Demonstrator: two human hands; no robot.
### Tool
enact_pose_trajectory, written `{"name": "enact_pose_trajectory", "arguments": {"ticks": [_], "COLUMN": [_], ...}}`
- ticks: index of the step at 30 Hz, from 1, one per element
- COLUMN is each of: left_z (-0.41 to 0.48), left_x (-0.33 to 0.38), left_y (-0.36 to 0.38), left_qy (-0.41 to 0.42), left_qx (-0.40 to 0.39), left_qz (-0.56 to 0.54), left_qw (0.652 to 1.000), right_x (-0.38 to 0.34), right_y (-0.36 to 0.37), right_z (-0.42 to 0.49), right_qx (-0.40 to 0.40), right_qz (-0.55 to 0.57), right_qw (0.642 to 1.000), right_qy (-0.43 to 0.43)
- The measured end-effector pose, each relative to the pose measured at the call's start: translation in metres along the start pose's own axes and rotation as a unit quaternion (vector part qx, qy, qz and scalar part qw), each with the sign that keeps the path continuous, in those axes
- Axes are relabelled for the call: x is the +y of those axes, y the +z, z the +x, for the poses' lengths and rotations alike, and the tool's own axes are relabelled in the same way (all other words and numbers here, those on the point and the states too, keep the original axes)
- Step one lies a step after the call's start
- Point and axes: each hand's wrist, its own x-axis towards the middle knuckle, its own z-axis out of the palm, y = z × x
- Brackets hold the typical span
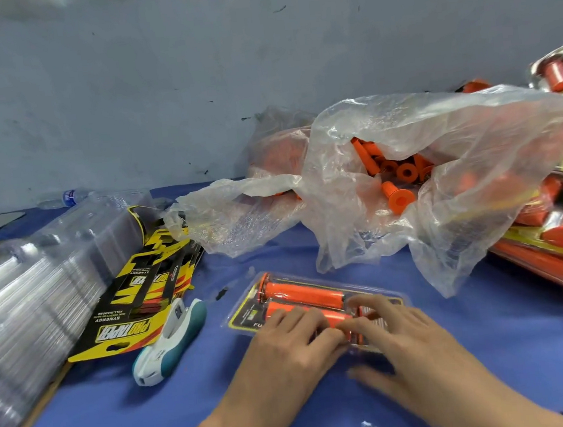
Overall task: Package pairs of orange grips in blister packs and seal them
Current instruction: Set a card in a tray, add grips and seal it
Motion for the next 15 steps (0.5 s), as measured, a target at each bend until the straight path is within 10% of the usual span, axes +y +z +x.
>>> {"name": "enact_pose_trajectory", "arguments": {"ticks": [10,15], "left_z": [-0.028,-0.024], "left_x": [-0.037,-0.018], "left_y": [-0.004,0.002], "left_qy": [-0.083,-0.074], "left_qx": [-0.018,-0.01], "left_qz": [0.062,0.012], "left_qw": [0.994,0.997], "right_x": [0.026,-0.016], "right_y": [0.007,0.039], "right_z": [0.002,0.019], "right_qx": [0.078,0.116], "right_qz": [-0.124,-0.124], "right_qw": [0.987,0.985], "right_qy": [0.062,-0.042]}}
